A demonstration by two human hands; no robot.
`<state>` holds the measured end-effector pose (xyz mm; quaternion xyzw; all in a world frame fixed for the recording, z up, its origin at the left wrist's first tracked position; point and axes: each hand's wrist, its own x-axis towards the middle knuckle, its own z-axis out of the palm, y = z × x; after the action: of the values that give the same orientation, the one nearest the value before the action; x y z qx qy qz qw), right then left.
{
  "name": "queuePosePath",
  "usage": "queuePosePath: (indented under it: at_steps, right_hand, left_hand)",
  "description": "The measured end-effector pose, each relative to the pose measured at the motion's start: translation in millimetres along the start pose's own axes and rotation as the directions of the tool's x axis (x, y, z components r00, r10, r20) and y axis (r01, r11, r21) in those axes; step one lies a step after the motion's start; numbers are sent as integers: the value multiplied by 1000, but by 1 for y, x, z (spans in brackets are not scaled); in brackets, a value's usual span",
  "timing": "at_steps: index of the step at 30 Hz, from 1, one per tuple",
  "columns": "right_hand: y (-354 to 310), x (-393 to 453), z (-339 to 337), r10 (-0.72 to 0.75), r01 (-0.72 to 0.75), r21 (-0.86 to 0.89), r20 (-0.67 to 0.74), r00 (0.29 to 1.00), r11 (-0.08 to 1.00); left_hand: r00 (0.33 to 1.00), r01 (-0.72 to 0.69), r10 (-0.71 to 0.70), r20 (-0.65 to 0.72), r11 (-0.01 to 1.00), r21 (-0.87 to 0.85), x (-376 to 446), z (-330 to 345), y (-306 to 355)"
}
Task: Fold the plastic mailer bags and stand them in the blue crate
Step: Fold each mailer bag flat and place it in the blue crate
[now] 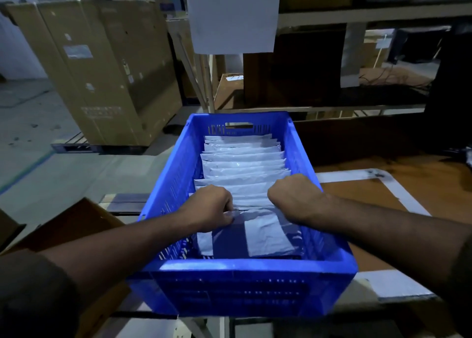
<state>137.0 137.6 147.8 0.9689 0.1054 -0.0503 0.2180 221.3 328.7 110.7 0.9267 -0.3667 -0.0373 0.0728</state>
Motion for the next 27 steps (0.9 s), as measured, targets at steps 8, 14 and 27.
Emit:
queuePosePath:
  at_steps: [8,14,27]
  right_hand:
    - [-37,-5,14,-221,149,297,224,949,943]
    - [-46,11,36,-370,126,473,468,802,872]
    - [-40,27,63,-292,159,327,414,862,932]
  left_hand:
    - [1000,6,-6,0,1000,-14,0,4,3]
    - [977,-118,151,-151,970,212,-12,-8,12]
    - [873,-293,209,441,947,133,-4,23,16]
